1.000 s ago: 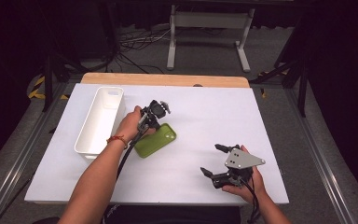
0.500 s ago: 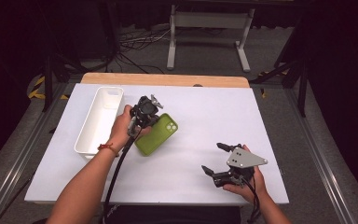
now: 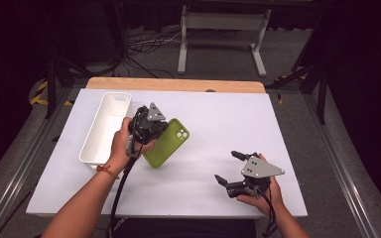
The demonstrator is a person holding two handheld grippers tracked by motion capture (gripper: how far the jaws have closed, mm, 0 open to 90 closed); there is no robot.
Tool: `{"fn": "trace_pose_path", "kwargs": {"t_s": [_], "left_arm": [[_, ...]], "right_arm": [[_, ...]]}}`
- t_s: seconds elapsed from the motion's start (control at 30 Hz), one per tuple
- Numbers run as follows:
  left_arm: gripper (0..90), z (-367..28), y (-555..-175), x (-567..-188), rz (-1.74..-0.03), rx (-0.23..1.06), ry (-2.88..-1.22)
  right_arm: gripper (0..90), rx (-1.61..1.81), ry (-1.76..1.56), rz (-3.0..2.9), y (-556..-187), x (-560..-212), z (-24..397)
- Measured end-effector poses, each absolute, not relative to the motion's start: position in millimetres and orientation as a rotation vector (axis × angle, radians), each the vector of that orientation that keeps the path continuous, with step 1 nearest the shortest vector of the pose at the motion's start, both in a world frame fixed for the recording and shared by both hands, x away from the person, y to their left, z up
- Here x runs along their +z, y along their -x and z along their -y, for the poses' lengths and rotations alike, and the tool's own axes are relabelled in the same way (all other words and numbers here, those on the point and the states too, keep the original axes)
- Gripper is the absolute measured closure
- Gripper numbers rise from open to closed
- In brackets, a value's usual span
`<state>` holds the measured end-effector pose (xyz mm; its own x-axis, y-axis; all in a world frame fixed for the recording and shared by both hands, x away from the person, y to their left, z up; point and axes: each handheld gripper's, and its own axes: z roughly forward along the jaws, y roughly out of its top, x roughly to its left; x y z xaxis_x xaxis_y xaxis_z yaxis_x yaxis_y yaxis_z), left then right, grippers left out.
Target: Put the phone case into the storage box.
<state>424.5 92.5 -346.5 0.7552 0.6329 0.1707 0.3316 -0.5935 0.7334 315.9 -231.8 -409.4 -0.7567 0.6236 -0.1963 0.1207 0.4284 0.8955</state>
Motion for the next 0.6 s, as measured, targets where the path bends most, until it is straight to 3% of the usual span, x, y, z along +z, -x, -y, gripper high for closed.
{"fn": "trace_pose_path", "kwargs": {"t_s": [0.6], "left_arm": [[88.6, -115, -394, -341, -0.71, 0.601, -2.109]], "right_arm": [[11.5, 1.302, -0.633, -2.181, -317, -412, 231]]}}
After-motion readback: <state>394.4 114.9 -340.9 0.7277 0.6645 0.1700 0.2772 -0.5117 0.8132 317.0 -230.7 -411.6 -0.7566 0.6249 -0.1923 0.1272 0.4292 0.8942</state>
